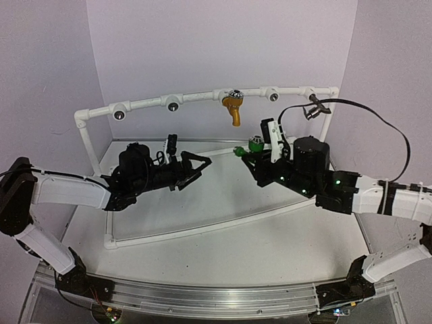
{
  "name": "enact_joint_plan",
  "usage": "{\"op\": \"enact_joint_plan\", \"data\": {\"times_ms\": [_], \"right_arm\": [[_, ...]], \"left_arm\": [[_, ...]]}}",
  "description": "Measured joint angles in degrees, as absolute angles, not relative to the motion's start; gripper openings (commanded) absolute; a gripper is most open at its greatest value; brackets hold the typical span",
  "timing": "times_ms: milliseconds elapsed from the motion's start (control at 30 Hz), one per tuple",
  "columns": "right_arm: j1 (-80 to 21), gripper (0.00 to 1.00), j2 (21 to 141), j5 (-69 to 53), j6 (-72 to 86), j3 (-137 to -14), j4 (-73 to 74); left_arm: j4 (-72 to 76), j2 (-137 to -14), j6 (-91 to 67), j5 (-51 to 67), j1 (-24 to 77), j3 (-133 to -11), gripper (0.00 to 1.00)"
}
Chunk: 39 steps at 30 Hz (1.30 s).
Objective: Install the water faucets
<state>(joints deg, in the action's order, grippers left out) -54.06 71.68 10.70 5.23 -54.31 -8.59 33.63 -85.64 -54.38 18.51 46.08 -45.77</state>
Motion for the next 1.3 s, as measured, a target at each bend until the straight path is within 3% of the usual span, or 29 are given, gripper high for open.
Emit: {"op": "enact_joint_plan", "data": {"times_ms": [133,300,633,767,1033,1300], "right_arm": [[-53.9,0.0,67.4,21.4,-12.9,-59.2,3.3],[-49.8,0.0,71.5,30.8,-30.1,-66.7,8.2],[-41.2,0.0,71.7,28.9,-52.1,-68.2,12.4],[-41.3,0.0,71.8,28.5,-62.6,-69.2,12.4],[-41.3,0.0,72.5,28.0,-87.0,-67.7,-3.0],[-38.9,0.0,78.5,22.9,-104.5,-63.0,-20.4]], "left_arm": [[24.4,-90.9,-44.9,19.7,47.0,-50.6,0.85],[8.1,-104.8,-29.7,16.8,53.3,-65.0,0.85],[-8.8,-123.6,-7.5,10.1,60.6,-87.0,0.75],[-11.1,-127.7,-2.8,8.7,60.2,-88.8,0.64],[-10.8,-128.8,3.4,7.4,59.8,-88.9,0.26],[-7.9,-128.6,8.5,8.1,59.8,-87.0,0.04]]}}
